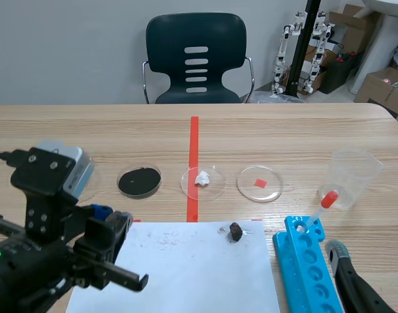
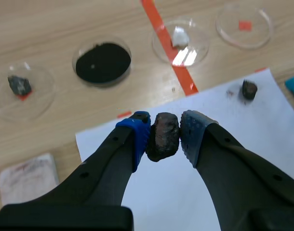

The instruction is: Lower the mineral onto the iron filings and hold still

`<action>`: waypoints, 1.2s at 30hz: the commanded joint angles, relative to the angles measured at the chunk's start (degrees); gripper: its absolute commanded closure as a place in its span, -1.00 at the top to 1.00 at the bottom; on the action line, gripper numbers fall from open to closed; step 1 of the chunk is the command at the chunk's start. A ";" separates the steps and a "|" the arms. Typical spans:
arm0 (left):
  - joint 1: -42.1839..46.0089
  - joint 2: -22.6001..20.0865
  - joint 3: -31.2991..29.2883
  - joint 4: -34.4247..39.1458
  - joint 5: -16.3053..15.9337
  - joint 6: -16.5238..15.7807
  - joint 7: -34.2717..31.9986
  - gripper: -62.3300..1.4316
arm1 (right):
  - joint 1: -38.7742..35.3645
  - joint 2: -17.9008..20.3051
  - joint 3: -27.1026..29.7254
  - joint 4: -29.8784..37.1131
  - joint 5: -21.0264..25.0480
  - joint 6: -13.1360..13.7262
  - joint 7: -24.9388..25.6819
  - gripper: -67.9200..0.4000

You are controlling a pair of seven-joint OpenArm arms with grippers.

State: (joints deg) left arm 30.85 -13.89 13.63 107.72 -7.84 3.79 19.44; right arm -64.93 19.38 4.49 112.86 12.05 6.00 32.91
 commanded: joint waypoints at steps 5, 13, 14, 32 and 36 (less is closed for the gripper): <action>-8.20 4.17 0.13 -0.11 -0.15 -0.09 2.49 -0.60 | 0.35 0.00 0.37 0.81 0.57 -0.20 0.83 1.00; -21.05 8.17 0.13 -8.66 -0.13 1.68 10.47 -0.60 | 0.35 0.00 0.37 0.81 0.57 -0.20 0.83 1.00; -22.43 8.50 0.13 -10.27 -0.13 2.12 10.78 -0.60 | 0.35 0.00 0.37 0.81 0.57 -0.20 0.83 1.00; -43.45 13.20 0.15 -40.81 -0.57 6.14 8.90 -0.60 | 0.35 0.00 0.37 0.81 0.57 -0.20 0.83 1.00; -46.05 13.62 0.15 -46.05 -0.83 6.16 7.26 -0.60 | 0.35 0.00 0.37 0.81 0.57 -0.20 0.83 1.00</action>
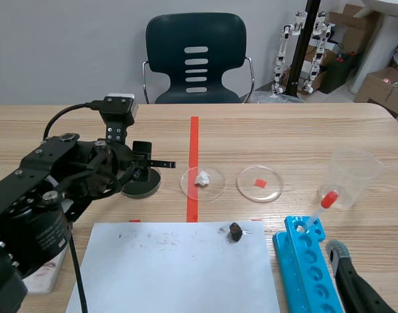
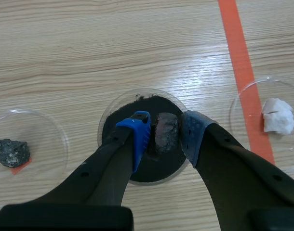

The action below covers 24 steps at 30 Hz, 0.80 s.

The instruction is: Lower the mineral onto the iron filings and hold still

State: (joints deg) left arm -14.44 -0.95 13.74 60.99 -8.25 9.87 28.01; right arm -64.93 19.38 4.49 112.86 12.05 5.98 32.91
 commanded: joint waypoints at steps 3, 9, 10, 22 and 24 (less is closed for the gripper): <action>-1.79 0.96 -0.04 -1.79 -0.44 0.09 -2.64 -0.60 | 0.35 0.00 0.37 0.81 0.57 -0.17 0.83 1.00; -3.89 1.31 -0.04 -6.16 -0.61 0.11 -3.74 -0.60 | 0.35 0.00 0.37 0.81 0.57 -0.17 0.83 1.00; -4.31 1.49 -0.04 -6.99 -0.61 0.11 -4.24 -0.60 | 0.35 0.00 0.37 0.81 0.57 -0.17 0.83 1.00; -7.85 2.23 -0.04 -15.34 -0.81 0.33 -6.97 -0.60 | 0.35 0.00 0.37 0.81 0.57 -0.17 0.83 1.00; -8.22 2.21 -0.04 -16.48 -0.87 0.35 -7.50 -0.60 | 0.35 0.00 0.37 0.81 0.57 -0.17 0.85 1.00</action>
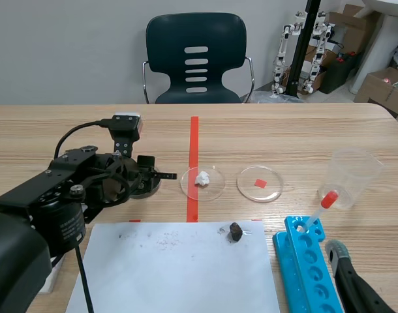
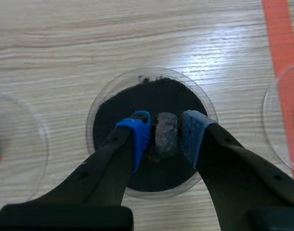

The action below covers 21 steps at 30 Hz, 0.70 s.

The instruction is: Lower the mineral onto the iron filings and hold still

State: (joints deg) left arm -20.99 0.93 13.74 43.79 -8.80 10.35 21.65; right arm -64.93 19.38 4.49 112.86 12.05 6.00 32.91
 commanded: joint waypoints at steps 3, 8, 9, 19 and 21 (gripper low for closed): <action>-2.25 0.33 -0.04 -0.74 -0.72 0.31 -1.25 -0.60 | 0.35 0.00 0.37 0.81 0.57 -0.20 0.83 1.00; -2.71 0.35 -0.04 -2.27 -1.11 0.50 -1.40 -0.60 | 0.35 0.00 0.37 0.81 0.57 -0.20 0.83 1.00; -2.71 0.52 -0.04 -2.51 -1.11 0.50 -1.62 -0.60 | 0.35 0.00 0.37 0.81 0.57 -0.20 0.83 1.00; -2.71 0.98 -0.04 -3.56 -1.09 0.52 -2.60 -0.60 | 0.35 0.00 0.37 0.81 0.57 -0.20 0.83 1.00; -2.71 0.96 -0.04 -3.76 -1.09 0.52 -2.60 -0.60 | 0.35 0.00 0.37 0.81 0.57 -0.20 0.83 1.00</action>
